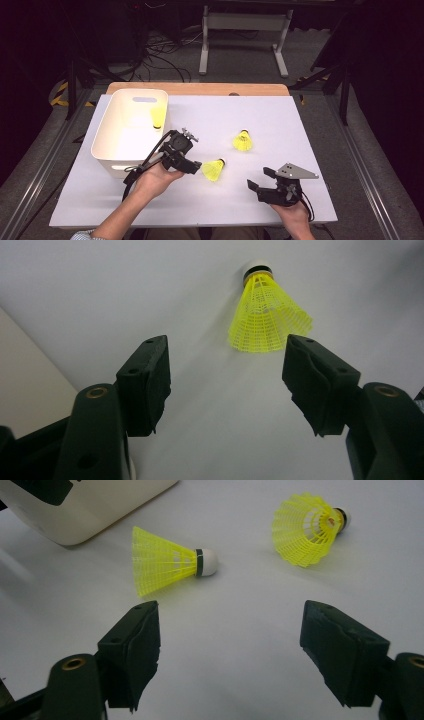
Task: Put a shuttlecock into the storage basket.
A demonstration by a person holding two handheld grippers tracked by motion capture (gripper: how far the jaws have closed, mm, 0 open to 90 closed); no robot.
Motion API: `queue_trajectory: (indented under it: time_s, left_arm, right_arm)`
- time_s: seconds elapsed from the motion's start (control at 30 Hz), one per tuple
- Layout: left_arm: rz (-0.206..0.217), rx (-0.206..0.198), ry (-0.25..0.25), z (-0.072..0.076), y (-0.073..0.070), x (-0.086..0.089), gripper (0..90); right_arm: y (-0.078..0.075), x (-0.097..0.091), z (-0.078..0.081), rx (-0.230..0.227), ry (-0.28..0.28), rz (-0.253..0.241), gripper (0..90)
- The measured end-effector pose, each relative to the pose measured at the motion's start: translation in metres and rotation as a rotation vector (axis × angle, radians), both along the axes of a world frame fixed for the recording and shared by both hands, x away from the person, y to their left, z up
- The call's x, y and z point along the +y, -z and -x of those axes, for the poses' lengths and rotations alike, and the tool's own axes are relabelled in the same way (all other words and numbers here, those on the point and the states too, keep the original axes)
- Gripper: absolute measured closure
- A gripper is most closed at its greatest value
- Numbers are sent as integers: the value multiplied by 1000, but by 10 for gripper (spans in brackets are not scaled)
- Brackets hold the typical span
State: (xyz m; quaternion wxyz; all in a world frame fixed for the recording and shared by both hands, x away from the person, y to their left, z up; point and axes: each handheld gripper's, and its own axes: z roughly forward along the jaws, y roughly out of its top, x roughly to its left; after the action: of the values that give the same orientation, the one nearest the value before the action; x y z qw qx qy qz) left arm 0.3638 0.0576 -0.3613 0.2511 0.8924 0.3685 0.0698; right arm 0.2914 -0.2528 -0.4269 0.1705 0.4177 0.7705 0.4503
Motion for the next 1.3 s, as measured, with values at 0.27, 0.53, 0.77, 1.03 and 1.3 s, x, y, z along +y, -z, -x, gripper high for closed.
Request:
queue_trajectory:
  time_s: [0.27, 0.53, 0.77, 1.03, 1.3]
  left_arm:
    - [-9, 9, 7, 1, 6, -2, 362]
    - [-13, 20, 12, 0, 11, -3, 362]
    - [-29, 22, 16, 0, 17, -6, 362]
    - [-36, 24, 20, 1, 21, -8, 360]
    - [-39, 37, 19, 1, 26, -7, 357]
  right_arm:
    - [2, 22, -11, 47, -33, 33, 287]
    - [2, 42, -19, 97, -71, 64, 341]
    - [5, 55, -23, 119, -85, 101, 391]
    - [4, 69, -28, 130, -100, 123, 431]
    - [2, 83, -33, 131, -121, 137, 449]
